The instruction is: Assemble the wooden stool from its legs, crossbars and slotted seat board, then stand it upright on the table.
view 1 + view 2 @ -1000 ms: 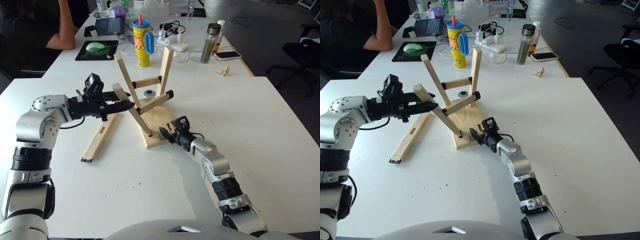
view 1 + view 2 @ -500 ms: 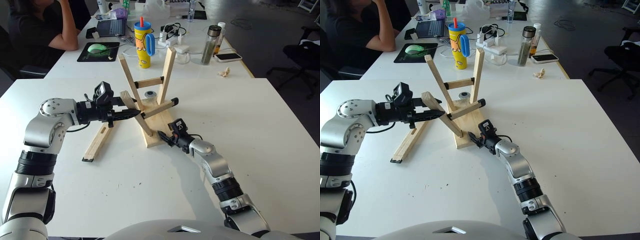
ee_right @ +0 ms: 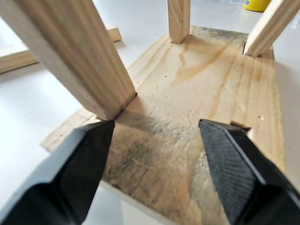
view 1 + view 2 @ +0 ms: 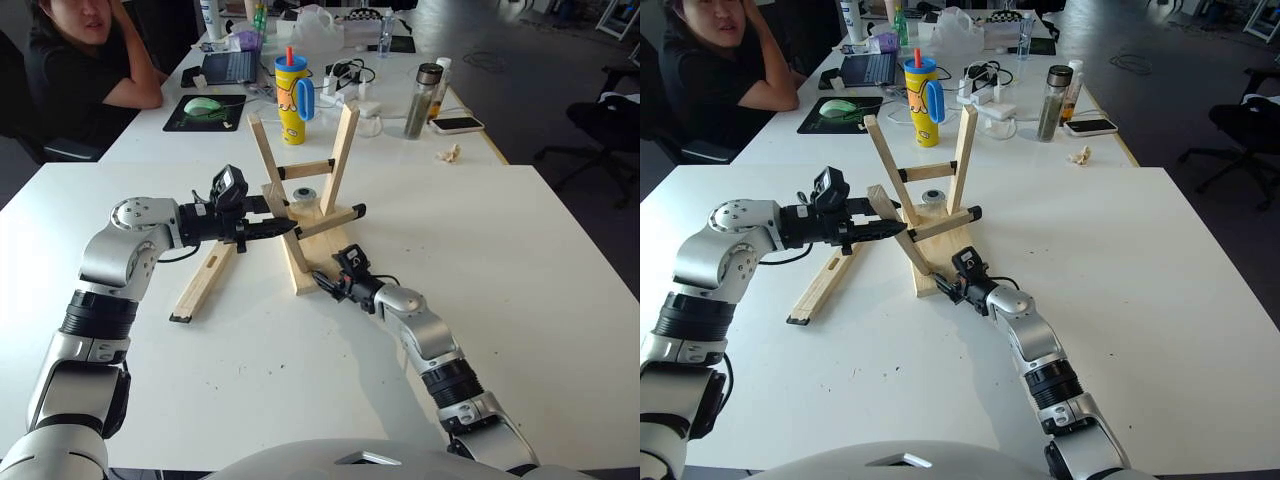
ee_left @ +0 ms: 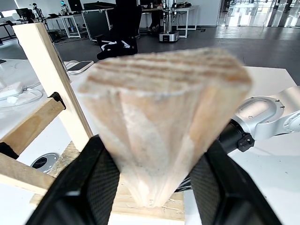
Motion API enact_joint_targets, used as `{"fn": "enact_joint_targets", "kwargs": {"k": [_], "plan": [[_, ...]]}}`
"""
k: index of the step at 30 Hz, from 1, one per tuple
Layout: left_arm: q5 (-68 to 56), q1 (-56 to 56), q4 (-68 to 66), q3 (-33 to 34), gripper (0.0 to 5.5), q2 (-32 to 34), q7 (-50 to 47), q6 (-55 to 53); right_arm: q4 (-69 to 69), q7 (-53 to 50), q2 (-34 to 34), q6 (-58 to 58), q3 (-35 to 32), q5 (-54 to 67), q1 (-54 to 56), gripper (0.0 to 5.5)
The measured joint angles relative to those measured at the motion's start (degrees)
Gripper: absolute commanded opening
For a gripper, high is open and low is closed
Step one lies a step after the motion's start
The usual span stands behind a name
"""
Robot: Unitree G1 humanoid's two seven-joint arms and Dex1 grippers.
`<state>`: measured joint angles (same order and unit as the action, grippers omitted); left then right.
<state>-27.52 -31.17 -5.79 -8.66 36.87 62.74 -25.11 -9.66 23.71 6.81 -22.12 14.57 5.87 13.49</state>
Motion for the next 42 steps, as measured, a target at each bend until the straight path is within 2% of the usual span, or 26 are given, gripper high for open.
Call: {"fn": "enact_joint_targets", "kwargs": {"k": [5, 6, 9, 12, 18, 21, 24, 27, 30, 33, 36, 38, 40, 42], "plan": [[0.4, 0.6, 0.0, -0.9, 2.02, 0.3, -0.1, 3.2, -0.3, -0.9, -0.9, 0.3, -4.6, 2.4, -0.3, 3.31], [0.4, 0.7, 0.0, -0.9, 2.38, 0.3, -0.1, 3.5, -0.6, -1.1, -0.8, 0.5, -4.6, 1.9, -0.3, 3.31], [4.1, 3.3, -2.7, -4.6, 2.73, 0.3, -0.3, 1.5, -2.2, -1.4, 0.0, 1.1, -1.6, -1.5, 1.1, 3.31], [5.1, 10.2, -7.7, -6.6, 3.16, -3.4, -1.1, -2.0, -2.5, -1.6, 0.3, 1.1, 0.4, -3.2, 2.5, 3.31], [3.4, 5.1, -6.7, 0.8, 4.03, -4.3, -2.3, -1.9, -3.5, -2.7, 0.1, 1.1, 1.2, -3.5, 3.5, 3.31], [6.5, 8.8, -4.4, 0.8, 4.03, -1.1, -2.3, -0.6, -3.7, -2.7, 0.1, 1.1, 1.7, -3.5, 3.8, 3.31], [5.9, 14.8, -1.7, 6.1, 3.58, 2.2, -3.5, -1.4, -3.7, -3.0, 0.5, 1.1, 1.7, -3.8, 3.9, 3.31], [3.1, 15.6, -0.1, 14.0, 3.13, 4.1, -6.4, -2.4, -3.9, -3.4, 0.7, 1.1, 1.7, -3.8, 3.8, 3.31], [-10.0, 9.7, 2.3, 25.1, 2.66, 2.3, -12.0, -8.3, -3.8, -3.4, 0.7, 1.6, 1.6, -3.7, 3.9, 3.31], [-23.4, 1.4, 6.3, 30.2, 2.19, -0.8, -18.3, -12.8, -3.9, -3.4, 0.7, 2.7, 1.6, -3.6, 3.9, 3.31], [-37.4, -8.4, 12.1, 31.6, 1.75, -6.7, -29.5, -15.9, -4.7, -3.4, 0.7, 3.2, 1.8, -3.7, 3.9, 3.31], [-42.5, -14.7, 16.5, 30.9, 1.49, -9.7, -35.9, -16.7, -5.3, -3.4, 0.7, 3.4, 1.9, -3.7, 4.2, 3.31], [-42.9, -17.0, 19.5, 27.7, 1.13, -11.3, -39.2, -17.4, -6.4, -3.5, 0.5, 3.5, 2.1, -3.7, 4.6, 3.31], [-36.8, -11.7, 21.1, 20.0, 0.89, -11.6, -40.1, -19.3, -6.9, -3.8, 0.5, 3.6, 2.1, -3.7, 4.8, 3.31]]}}
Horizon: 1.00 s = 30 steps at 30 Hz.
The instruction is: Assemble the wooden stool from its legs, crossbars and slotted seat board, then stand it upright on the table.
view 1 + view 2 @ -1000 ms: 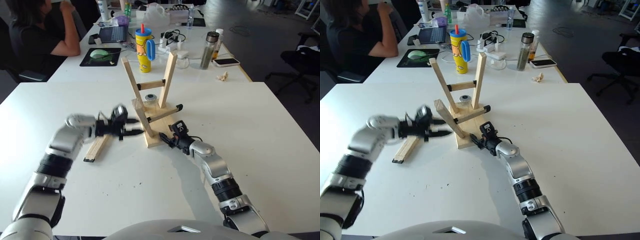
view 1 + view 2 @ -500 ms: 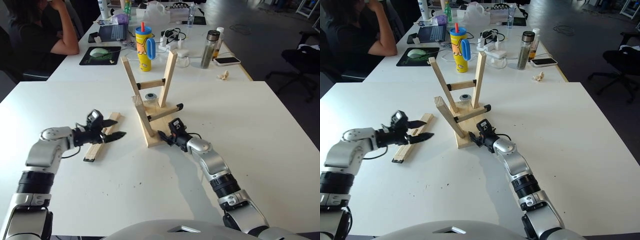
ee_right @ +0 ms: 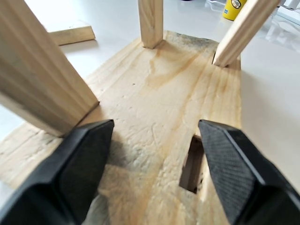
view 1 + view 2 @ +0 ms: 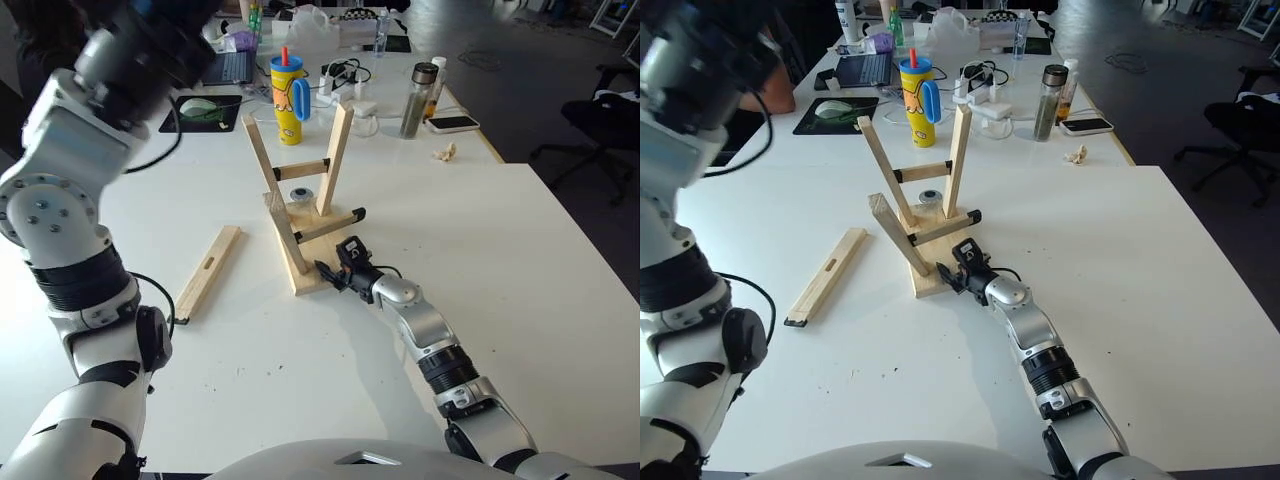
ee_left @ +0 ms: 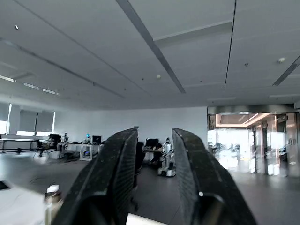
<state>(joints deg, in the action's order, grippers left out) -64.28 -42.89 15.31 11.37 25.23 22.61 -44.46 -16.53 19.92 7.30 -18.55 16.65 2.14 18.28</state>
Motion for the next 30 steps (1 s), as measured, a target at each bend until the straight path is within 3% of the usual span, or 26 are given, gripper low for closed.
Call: {"fn": "enact_joint_targets", "kwargs": {"k": [3, 5, 11, 18, 21, 26, 30], "plan": [[10.4, 10.0, -1.1, -11.7, 0.44, 0.7, -0.4, -1.0, 0.0, 0.1, -0.3, 0.3, 0.1, 0.0, 0.4, 3.31], [16.3, 12.8, -0.6, -14.8, 0.12, 1.1, -0.4, 5.5, -0.9, -0.2, -0.3, 0.5, 0.1, -0.1, 0.7, 3.31], [22.7, 12.1, -3.8, -13.3, 0.03, -0.5, -1.7, 10.3, -1.2, -0.1, -0.2, 0.6, 0.2, -0.1, 0.7, 3.31], [26.4, 10.5, -5.3, -2.6, 1.00, -3.0, -7.9, 16.5, -0.3, -0.1, -0.2, 7.2, -1.0, 0.1, -1.8, 3.31], [32.0, 20.8, -6.0, -0.2, 1.50, -0.5, -9.5, 17.3, 4.8, 0.8, 1.8, 10.5, -2.9, 0.7, -6.5, 3.31], [42.0, 39.0, -6.1, -1.9, 2.29, 0.6, -9.1, 20.7, 15.0, 4.2, 7.5, 10.0, -5.1, 1.1, -12.3, 3.31], [43.7, 45.7, -3.9, -2.5, 2.84, -0.7, -8.7, 21.2, 19.5, 10.5, 12.5, 6.7, -7.0, 4.0, -14.0, 3.31]]}}
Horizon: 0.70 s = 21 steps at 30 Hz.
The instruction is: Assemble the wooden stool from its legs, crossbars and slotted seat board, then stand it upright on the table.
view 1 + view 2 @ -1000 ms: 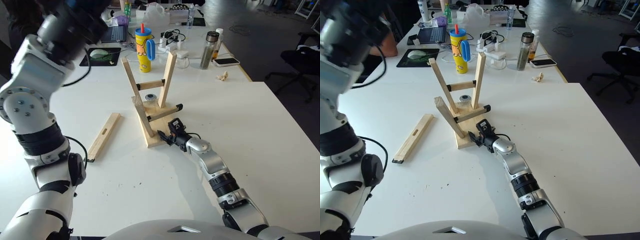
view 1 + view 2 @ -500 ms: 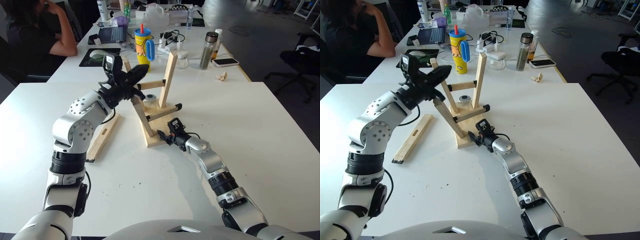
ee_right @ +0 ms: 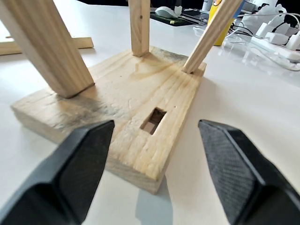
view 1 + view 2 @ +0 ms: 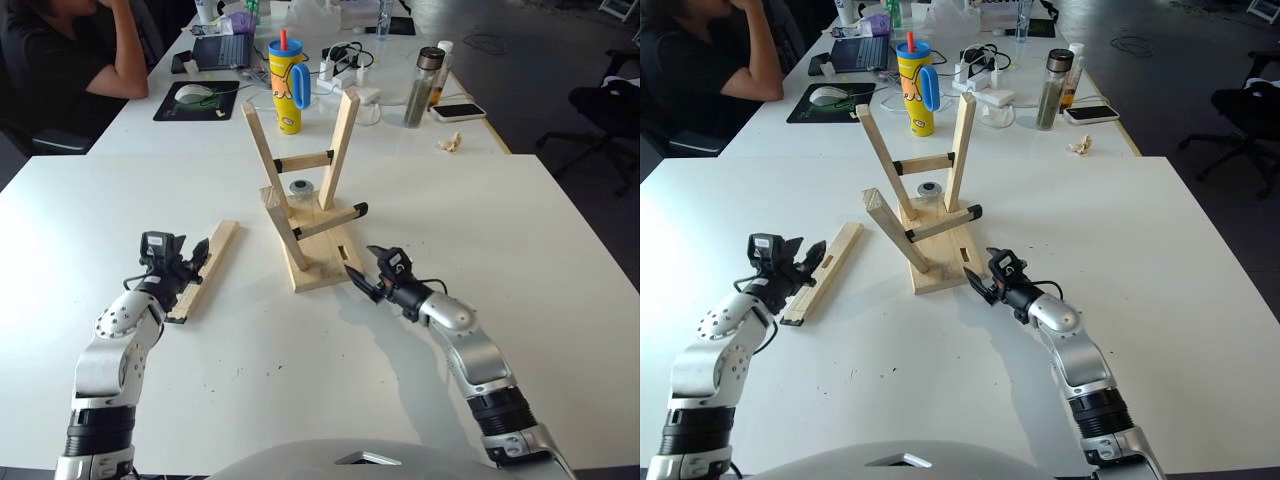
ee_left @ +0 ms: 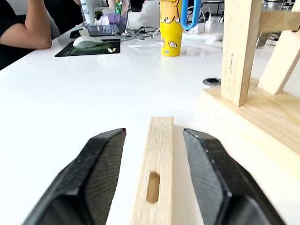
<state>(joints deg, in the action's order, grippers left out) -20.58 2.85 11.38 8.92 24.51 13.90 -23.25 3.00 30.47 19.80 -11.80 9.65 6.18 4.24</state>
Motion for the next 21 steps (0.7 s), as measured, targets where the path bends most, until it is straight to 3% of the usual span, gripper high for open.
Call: {"fn": "enact_joint_targets", "kwargs": {"k": [6, 10, 21], "plan": [[2.8, 1.8, 1.5, -1.1, 3.04, 1.0, 1.0, -1.8, -2.3, 11.1, 6.4, -4.0, -1.8, 4.5, 0.1, 3.31], [2.5, 1.7, 2.2, -1.0, 3.04, 2.1, 2.9, -7.2, -7.1, 14.5, 6.7, -3.6, 0.2, 4.0, 1.0, 3.31], [3.1, -0.7, -3.3, 0.5, 3.04, 6.2, 7.4, -10.9, -16.2, 11.5, 3.5, 5.0, 1.4, 0.8, 5.9, 3.31]]}}
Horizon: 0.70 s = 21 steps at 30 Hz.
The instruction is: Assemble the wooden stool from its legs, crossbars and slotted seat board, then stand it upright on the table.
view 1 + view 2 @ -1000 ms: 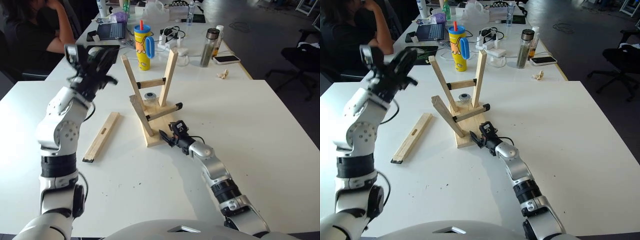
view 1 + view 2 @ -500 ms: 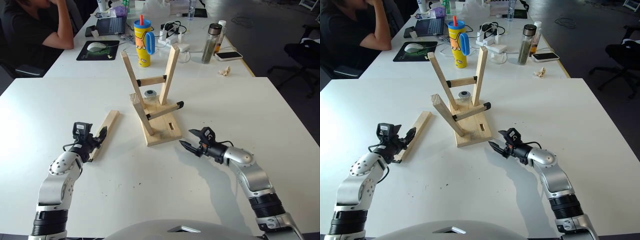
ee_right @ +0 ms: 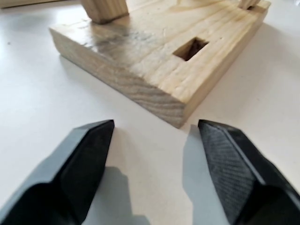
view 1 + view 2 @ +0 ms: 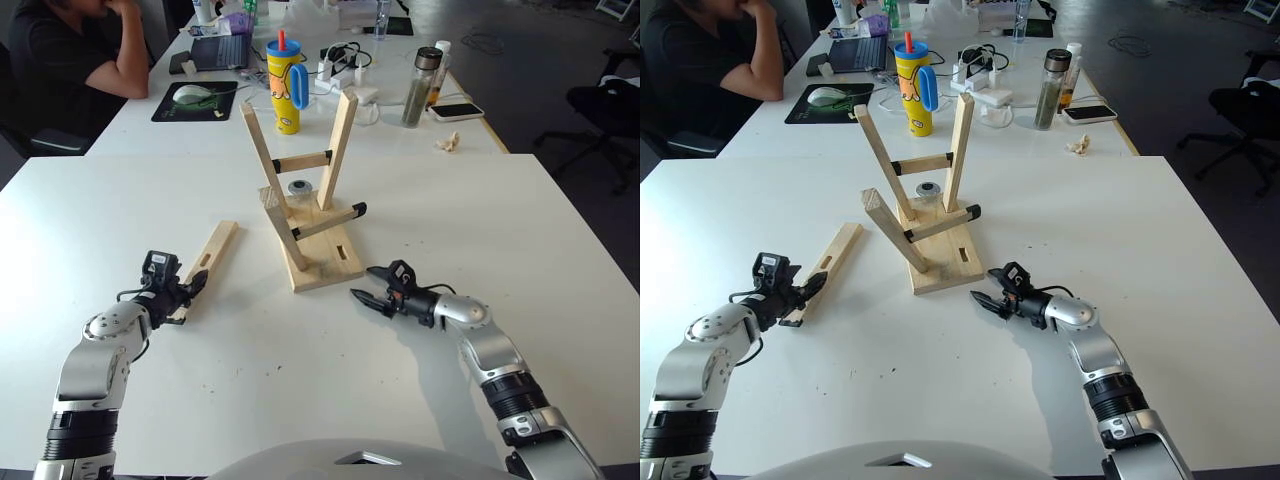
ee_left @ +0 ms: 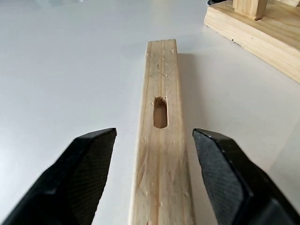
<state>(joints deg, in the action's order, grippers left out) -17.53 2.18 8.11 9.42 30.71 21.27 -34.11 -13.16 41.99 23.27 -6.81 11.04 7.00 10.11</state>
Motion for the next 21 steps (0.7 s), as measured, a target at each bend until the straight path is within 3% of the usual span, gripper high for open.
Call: {"fn": "enact_joint_targets", "kwargs": {"k": [15, 21], "plan": [[-1.9, -4.0, -0.5, -0.2, 3.04, 9.6, 10.1, -14.7, 1.7, 5.7, -3.3, 1.0, 8.7, -1.1, 1.2, 3.31], [-4.9, -4.7, 2.1, -0.1, 3.04, 8.9, 11.1, -19.7, 3.1, 4.7, -5.1, 0.2, 10.3, -2.1, 0.4, 3.31]]}}
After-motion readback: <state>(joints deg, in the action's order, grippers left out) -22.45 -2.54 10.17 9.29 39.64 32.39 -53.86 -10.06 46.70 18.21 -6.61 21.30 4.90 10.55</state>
